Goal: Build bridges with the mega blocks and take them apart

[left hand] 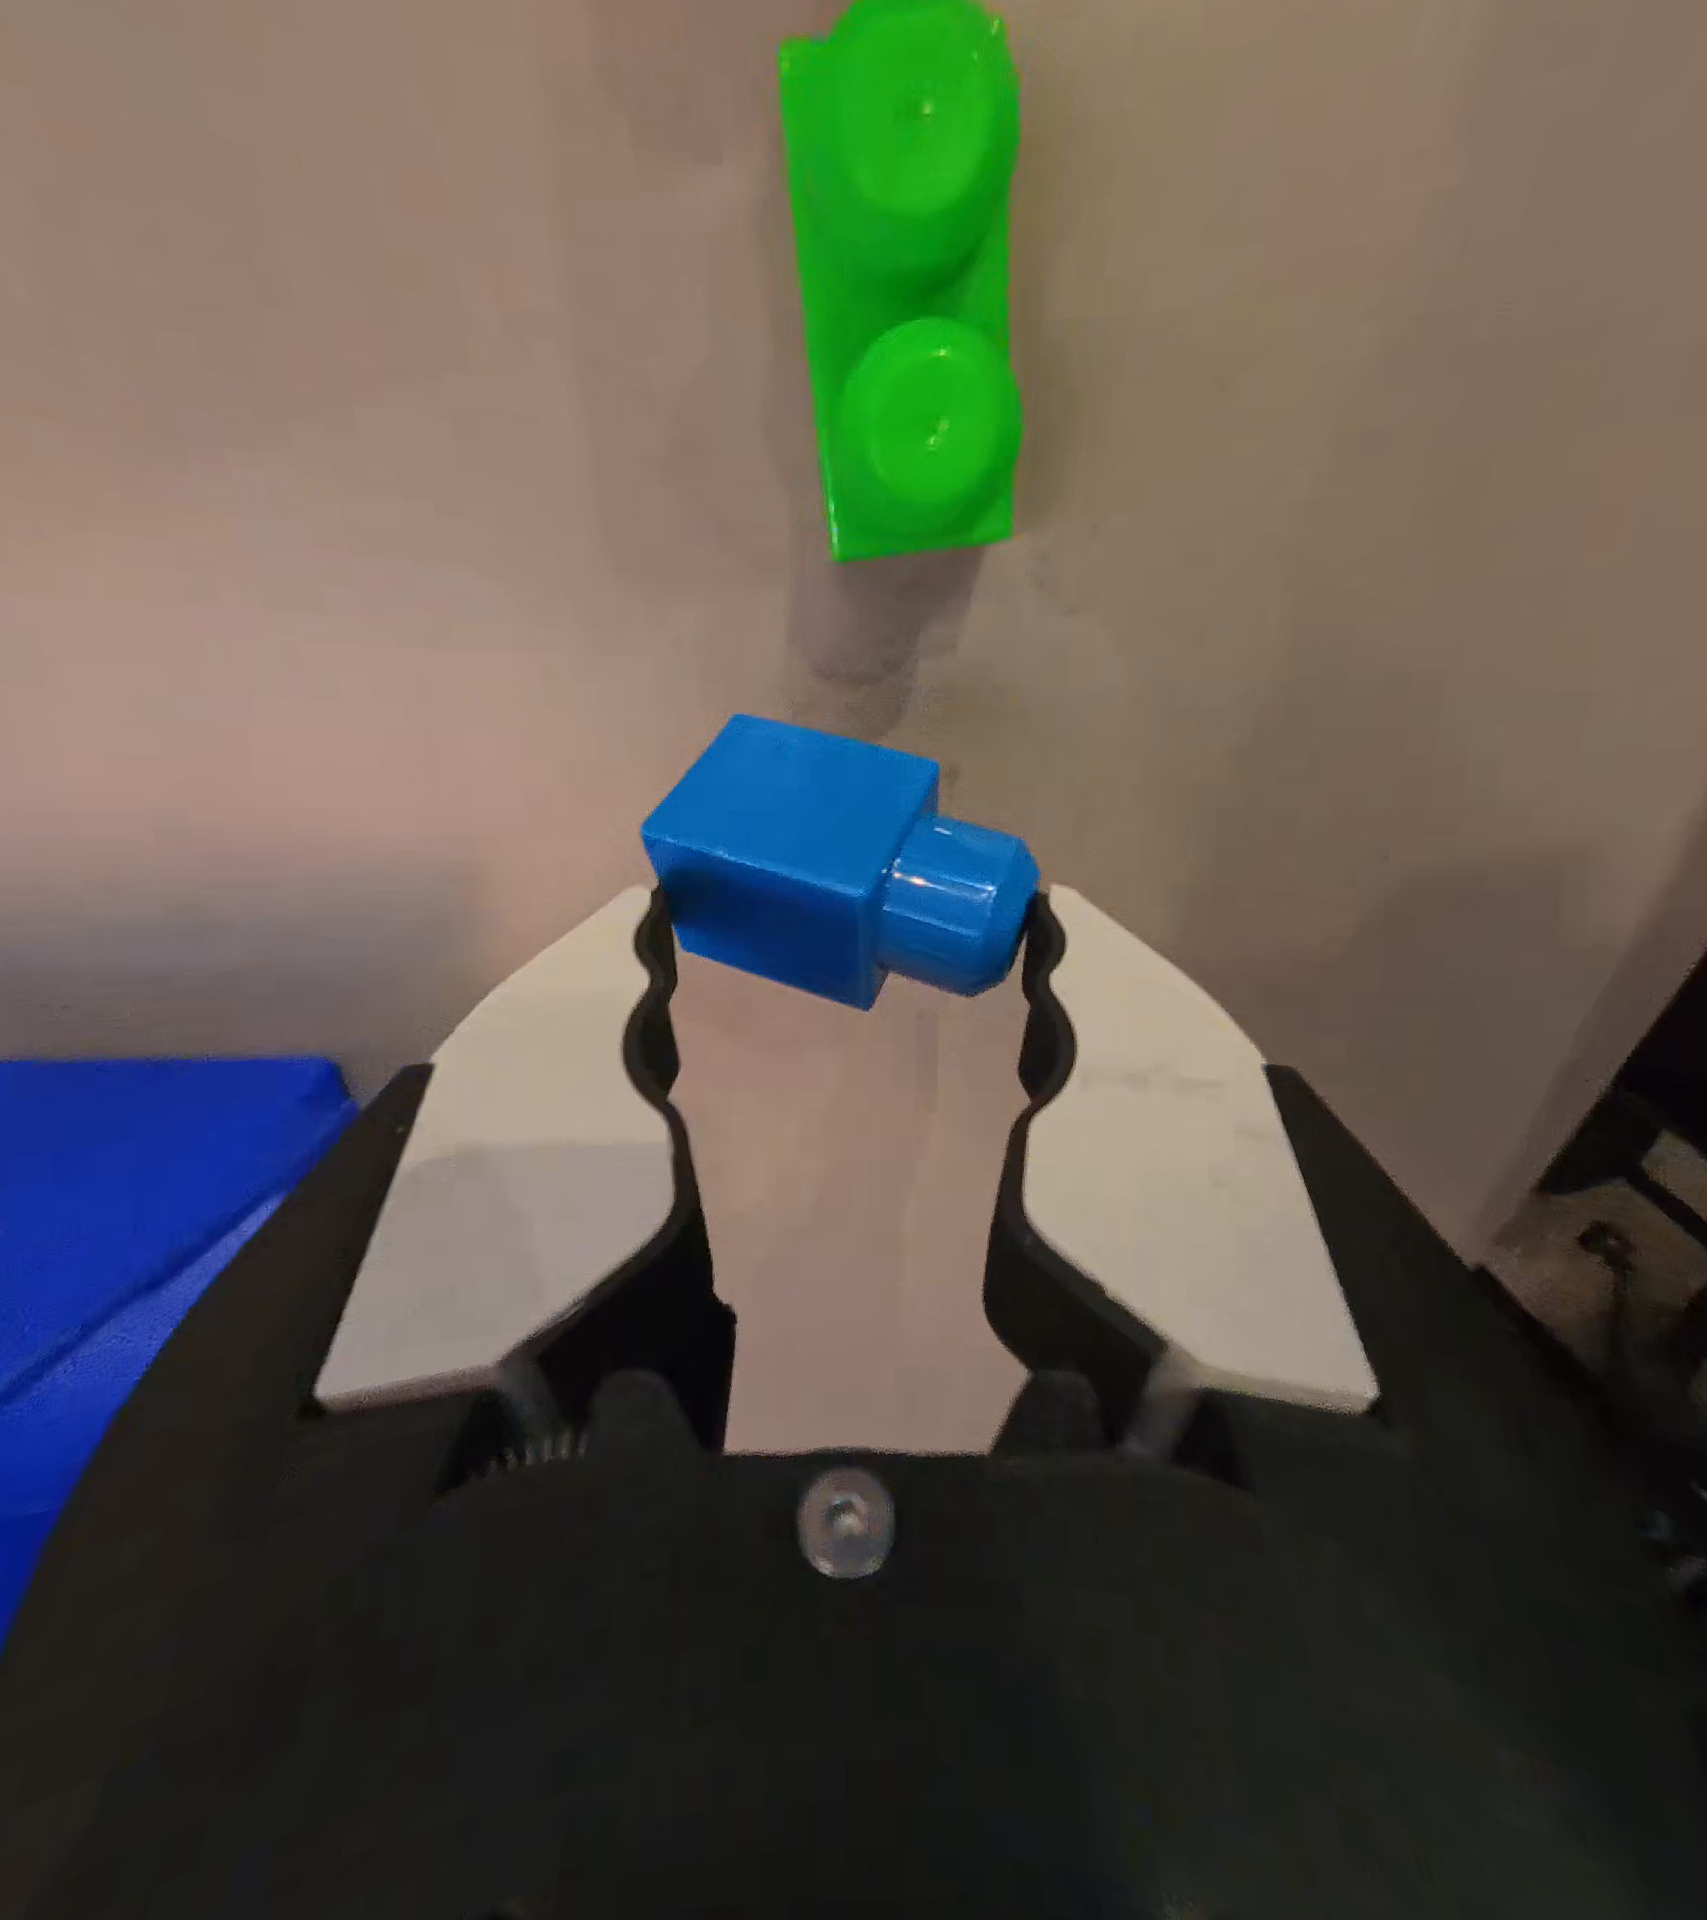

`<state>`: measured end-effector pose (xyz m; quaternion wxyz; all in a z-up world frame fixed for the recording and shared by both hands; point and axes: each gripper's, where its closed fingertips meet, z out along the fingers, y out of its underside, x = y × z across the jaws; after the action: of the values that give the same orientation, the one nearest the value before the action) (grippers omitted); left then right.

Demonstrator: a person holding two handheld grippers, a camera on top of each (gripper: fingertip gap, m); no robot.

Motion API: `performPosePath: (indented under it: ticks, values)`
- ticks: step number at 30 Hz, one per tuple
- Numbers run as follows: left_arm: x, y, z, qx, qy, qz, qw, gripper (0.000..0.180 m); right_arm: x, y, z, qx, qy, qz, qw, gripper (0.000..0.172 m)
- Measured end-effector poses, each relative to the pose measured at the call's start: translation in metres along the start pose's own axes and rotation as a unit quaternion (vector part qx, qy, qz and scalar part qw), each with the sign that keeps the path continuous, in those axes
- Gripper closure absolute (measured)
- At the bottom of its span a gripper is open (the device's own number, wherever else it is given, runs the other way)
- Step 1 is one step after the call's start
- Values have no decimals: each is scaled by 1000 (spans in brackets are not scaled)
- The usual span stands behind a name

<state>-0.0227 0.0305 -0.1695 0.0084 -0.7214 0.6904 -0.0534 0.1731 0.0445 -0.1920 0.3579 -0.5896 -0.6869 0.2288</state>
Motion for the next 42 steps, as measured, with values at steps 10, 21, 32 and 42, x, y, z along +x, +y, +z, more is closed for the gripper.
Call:
performPosePath:
  ticks: [10,21,32,42]
  values:
    - [-10,-20,17,5,-76,13,997,106,-1,0,0,1,-2,-2,1000,156]
    - [-155,57,-106,124,-237,-95,959,114,-1,0,0,0,-4,0,1000,156]
    - [-274,113,-12,-2,-245,-83,966,120,1,0,0,-2,-3,7,1000,155]
    - [-299,115,-6,5,-254,-106,961,115,-1,0,0,-1,-5,4,1000,156]
